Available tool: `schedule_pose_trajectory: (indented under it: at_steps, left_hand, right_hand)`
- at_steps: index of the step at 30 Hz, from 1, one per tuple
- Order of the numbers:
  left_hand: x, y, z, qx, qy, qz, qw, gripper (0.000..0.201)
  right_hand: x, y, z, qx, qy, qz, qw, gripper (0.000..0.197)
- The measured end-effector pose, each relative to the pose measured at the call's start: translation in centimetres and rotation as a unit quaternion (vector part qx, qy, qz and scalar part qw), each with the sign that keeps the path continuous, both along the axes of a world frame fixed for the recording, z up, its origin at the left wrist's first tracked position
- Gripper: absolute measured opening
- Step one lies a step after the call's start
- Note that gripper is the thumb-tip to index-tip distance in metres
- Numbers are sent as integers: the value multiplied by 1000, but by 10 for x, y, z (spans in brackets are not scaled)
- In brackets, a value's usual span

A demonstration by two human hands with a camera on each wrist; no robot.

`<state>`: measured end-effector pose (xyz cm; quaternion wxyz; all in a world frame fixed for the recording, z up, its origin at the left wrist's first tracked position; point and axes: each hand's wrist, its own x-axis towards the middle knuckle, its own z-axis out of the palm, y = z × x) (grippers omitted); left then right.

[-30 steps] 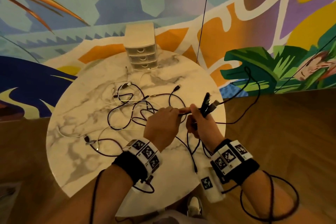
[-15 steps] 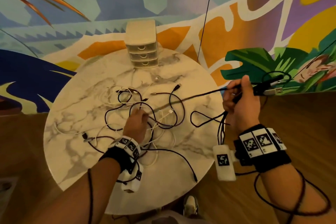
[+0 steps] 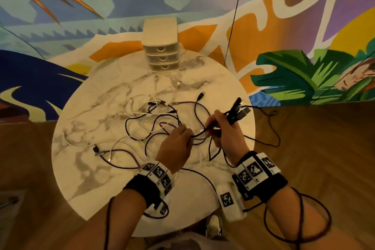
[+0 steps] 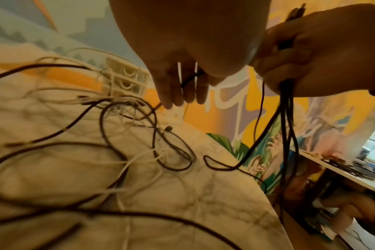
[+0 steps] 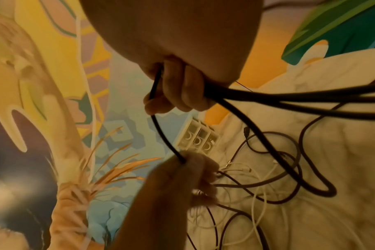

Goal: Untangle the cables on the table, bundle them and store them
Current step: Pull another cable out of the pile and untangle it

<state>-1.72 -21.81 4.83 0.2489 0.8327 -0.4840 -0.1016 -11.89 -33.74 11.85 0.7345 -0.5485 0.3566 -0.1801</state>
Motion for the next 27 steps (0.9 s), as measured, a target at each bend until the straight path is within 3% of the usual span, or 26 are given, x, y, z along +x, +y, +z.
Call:
schedule_pose_trajectory:
  at_steps: [2,4,7,10,12,14,19,23,27]
  left_hand:
    - [7,8,-9,15,59,-3,998,28]
    - [23,10,-11,1,93,43,995,37]
    - [58,-5,-9,-28,59,76,995,27]
    - [87,-34,-9,80,0,23,997,32]
    - [95,-49,-14,217,-51,-13,975,31]
    - [98,-54,-15,293,-111,-29,949,28]
    - [121,-42,-16,369,-214,-102,899,38]
    - [149,-24,-15,443,-239,-1,864,75]
    - [154,-12,-12,478,-227,-25,848,70]
  right_hand:
    - [-1,-3,1,14,5,-14,1000,43]
    - [-4,-8,2,17,3,-24,1000,43]
    - [-5,-11,2,19,9,-31,999,44]
    - [-6,-13,2,22,17,-41,999,44]
    - [-9,-15,2,24,19,-58,998,42]
    - [-12,-18,2,26,15,-73,997,42]
    - [-18,-32,0,3,7,-110,994,47]
    - [-17,-42,1,5,-2,-141,990,46]
    - [-13,-45,2,4,2,-147,989,47]
